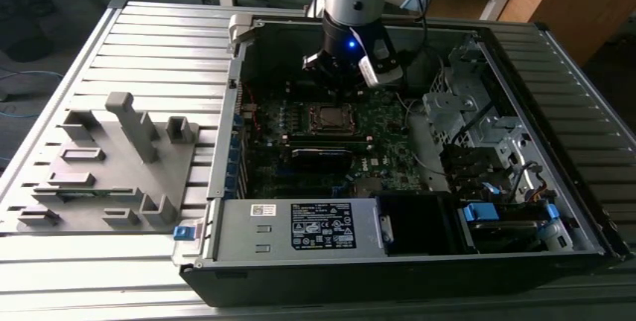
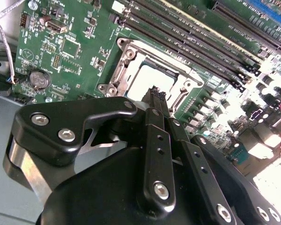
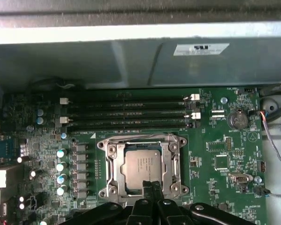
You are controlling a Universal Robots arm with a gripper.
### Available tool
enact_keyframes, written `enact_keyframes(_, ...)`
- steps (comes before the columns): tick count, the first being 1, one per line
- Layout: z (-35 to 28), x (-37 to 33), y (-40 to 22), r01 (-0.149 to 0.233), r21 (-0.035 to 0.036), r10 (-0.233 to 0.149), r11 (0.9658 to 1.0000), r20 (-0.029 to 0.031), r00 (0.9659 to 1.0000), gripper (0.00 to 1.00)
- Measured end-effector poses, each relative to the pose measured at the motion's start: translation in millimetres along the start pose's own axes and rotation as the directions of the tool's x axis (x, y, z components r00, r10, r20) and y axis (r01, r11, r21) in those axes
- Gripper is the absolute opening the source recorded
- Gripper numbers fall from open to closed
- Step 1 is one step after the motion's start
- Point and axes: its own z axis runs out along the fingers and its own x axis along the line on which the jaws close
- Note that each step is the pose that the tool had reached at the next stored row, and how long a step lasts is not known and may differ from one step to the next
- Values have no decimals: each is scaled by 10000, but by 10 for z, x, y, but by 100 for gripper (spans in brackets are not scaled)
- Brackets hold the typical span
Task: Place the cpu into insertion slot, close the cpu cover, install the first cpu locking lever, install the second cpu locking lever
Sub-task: 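Install the second cpu locking lever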
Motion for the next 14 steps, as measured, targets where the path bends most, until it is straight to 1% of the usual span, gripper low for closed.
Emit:
enact_keyframes(6, 0, 0, -3, 0, 0, 0, 10000, 0, 10000, 10)
enact_keyframes(14, -2, -2, -27, 0, 1, 0, 10000, 0, 10000, 10)
